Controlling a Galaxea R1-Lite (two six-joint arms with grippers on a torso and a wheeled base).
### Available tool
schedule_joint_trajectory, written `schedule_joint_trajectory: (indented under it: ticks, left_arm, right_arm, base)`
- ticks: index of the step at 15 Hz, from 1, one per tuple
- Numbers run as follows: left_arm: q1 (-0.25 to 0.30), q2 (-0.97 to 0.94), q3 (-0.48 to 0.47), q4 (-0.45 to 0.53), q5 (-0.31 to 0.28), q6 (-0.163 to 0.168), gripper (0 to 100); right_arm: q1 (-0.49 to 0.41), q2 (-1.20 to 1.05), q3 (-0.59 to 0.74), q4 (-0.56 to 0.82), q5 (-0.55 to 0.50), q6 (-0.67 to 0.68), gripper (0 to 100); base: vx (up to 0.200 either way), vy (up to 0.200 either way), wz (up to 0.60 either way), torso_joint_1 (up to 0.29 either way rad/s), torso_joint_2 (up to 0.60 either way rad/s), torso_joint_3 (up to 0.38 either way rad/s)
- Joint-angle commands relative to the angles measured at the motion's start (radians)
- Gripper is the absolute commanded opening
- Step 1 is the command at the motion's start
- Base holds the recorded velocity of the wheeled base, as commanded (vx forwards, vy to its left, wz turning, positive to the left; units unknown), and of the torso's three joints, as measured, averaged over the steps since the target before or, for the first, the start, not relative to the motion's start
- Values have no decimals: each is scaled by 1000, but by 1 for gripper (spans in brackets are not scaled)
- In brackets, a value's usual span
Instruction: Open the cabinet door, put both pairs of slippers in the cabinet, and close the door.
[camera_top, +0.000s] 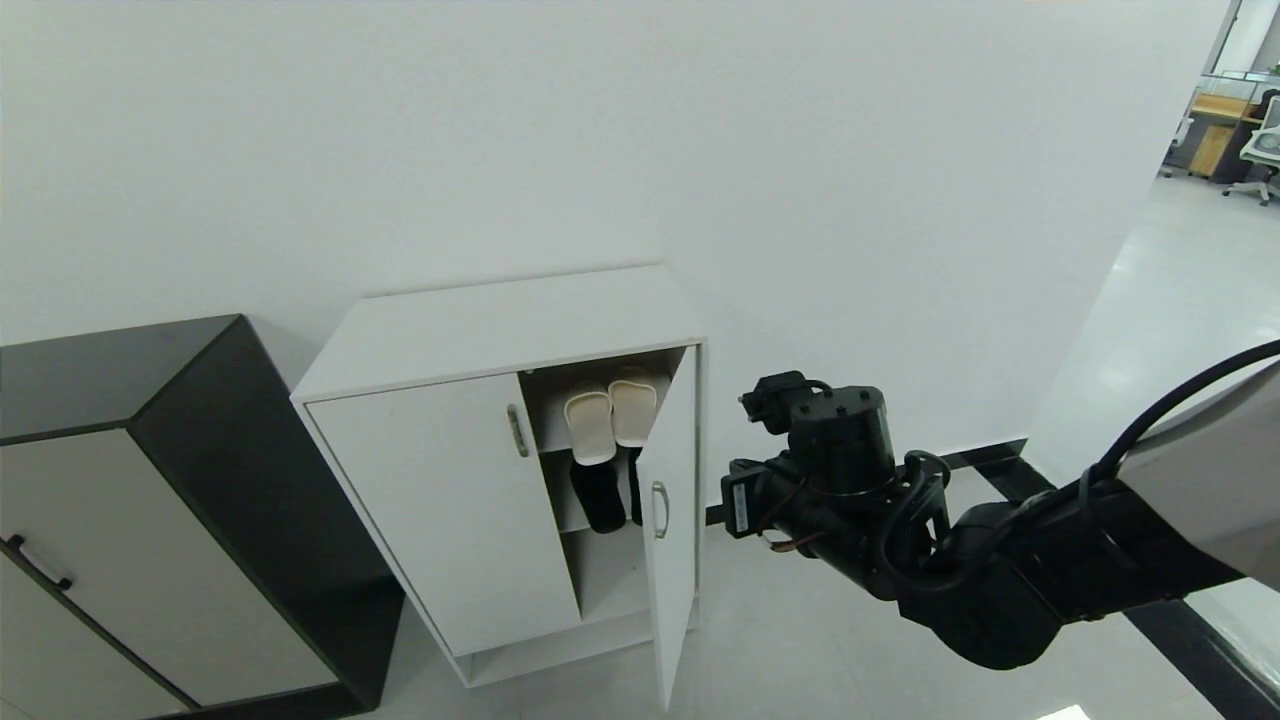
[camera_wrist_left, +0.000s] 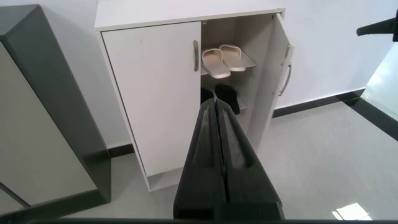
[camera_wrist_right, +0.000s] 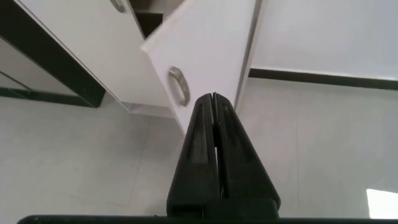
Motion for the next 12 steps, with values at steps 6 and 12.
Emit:
schedule_joint_trajectory:
  ticks: [6,12]
  left_arm:
    - [1,1,0,0,0,0,0]
    - [1,0,0,0,0,0,0]
  right_arm:
    - [7,-4,35,-4,30,-13,0]
    - [-13,28,45,-75,27,-20,0]
  base:
    - [0,0,500,0,1,2]
    - [0,0,300,1,3,2]
